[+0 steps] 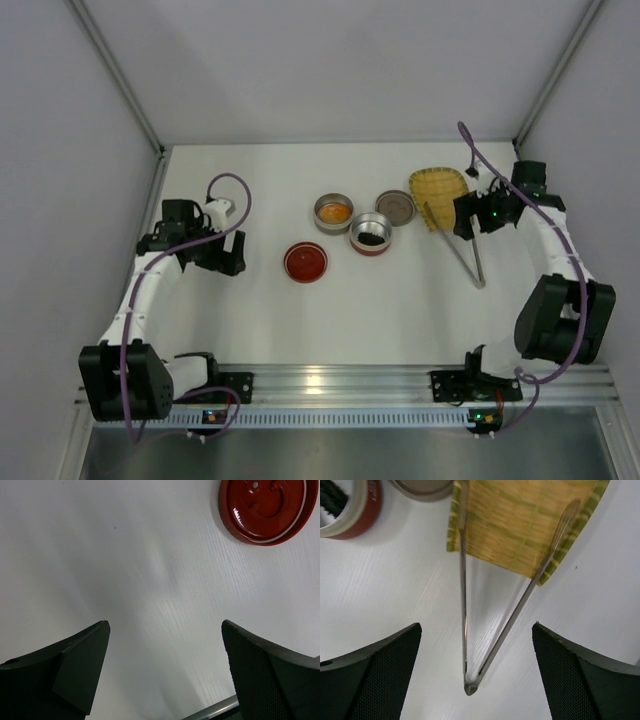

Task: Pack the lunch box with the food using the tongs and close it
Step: Pick up the box lid from the center of the board.

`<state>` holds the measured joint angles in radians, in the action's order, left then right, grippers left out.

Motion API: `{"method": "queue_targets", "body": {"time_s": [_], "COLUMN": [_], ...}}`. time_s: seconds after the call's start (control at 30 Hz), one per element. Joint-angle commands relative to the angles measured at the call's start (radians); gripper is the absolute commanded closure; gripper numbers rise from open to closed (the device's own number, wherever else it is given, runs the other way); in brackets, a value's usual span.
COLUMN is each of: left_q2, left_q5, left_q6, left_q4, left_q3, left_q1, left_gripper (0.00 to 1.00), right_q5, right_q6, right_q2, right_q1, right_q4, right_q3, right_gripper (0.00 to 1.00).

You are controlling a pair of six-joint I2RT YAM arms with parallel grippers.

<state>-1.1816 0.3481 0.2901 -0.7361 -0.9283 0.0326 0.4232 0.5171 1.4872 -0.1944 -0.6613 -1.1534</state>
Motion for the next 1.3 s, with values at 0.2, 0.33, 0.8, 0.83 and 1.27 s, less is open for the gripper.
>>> {"method": "queue_targets", "body": {"time_s": [0.2,0.33,0.8,0.83,1.27], "left_q2": [-0.156,-0.184,-0.254,-0.257,-0.342], "left_q5": [0.267,0.296,0.431,0.437,0.631], "left_q6": [0.05,0.027,-0.009,-0.009,0.023], "left_q4": [-0.126,-0.123,-0.157,-0.16,-0.186], "left_q3": [-0.118,-0.147,-0.214,-0.214,-0.225], "left_q1": [-0.002,0.0,0.039,0.041,0.208], "left_gripper": [0.02,0.02,0.02,0.02,0.02], "right_q5": [0.019,0.054,0.02,0.016,-0.024], "right_q6": [0.493,0.667,0.92,0.922,0.937], "right_q2": [-0.223,-0.222,0.237,0.257,0.485], "right_q1": [0.488,0.656,1.033,1.04,1.082], "right_q4": [-0.19,-0.146,-0.081,-0.077,-0.029], "right_q3": [-0.034,0.02,-0.161,-0.187,-0.362], "right_gripper": [0.23,0.39,0.7,0.7,0.67]}}
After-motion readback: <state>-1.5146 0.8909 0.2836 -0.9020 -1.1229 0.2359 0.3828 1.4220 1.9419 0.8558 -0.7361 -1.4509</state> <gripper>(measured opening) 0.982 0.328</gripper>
